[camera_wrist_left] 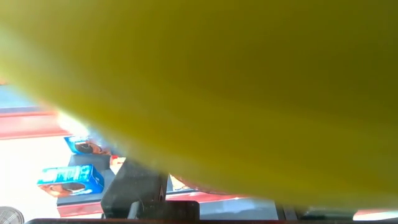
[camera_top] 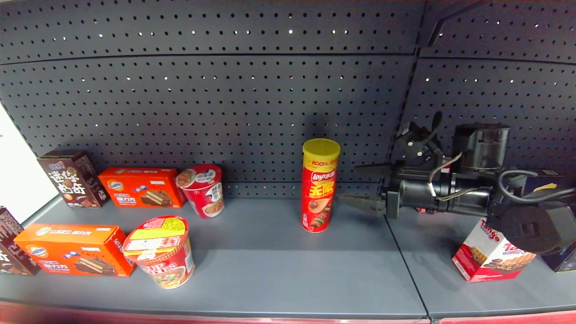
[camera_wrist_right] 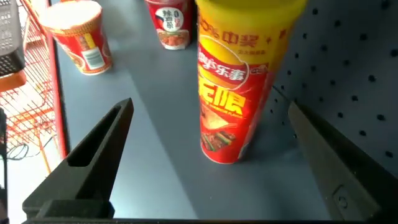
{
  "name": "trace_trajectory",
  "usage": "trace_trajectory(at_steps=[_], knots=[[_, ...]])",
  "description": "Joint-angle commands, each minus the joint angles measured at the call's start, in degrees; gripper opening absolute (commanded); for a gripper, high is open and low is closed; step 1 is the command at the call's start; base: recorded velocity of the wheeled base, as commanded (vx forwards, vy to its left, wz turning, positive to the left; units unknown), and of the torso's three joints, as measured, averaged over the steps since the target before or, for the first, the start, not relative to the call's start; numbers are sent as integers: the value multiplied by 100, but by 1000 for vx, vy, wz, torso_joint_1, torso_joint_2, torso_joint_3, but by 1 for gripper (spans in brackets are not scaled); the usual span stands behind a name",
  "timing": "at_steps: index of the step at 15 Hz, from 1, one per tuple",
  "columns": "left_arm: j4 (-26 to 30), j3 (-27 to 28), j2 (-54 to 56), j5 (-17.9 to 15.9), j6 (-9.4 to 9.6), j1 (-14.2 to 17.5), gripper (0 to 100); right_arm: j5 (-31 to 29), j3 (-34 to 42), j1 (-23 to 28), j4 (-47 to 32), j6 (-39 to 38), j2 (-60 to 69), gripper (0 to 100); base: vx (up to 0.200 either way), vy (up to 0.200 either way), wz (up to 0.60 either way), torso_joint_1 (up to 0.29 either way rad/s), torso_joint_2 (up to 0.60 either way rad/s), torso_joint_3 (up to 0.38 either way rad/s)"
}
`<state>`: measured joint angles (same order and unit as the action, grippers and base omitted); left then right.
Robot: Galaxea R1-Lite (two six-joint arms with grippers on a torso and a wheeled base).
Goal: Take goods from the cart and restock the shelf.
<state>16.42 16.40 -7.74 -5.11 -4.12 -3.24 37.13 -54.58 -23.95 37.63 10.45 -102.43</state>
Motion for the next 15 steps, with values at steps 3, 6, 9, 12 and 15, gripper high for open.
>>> trace_trajectory(at_steps=[3,6,9,12,15], knots=[[1,-84,1,-8,-1,-1,0,110,-282,-13,-2,19,-419,100,0,0,0,0,0,0],[19,-128,45,-8,-1,8,0,347,-580,-57,-45,10,-603,100,0,0,0,0,0,0],[19,-145,45,-8,-1,-1,0,356,-677,-57,-45,19,-753,100,0,0,0,0,0,0],[28,-145,89,-8,-1,-1,0,356,-818,-30,-45,19,-946,100,0,0,0,0,0,0],[239,-110,133,-8,-1,-1,0,356,-1081,-30,-45,19,-1174,100,0,0,0,0,0,0]])
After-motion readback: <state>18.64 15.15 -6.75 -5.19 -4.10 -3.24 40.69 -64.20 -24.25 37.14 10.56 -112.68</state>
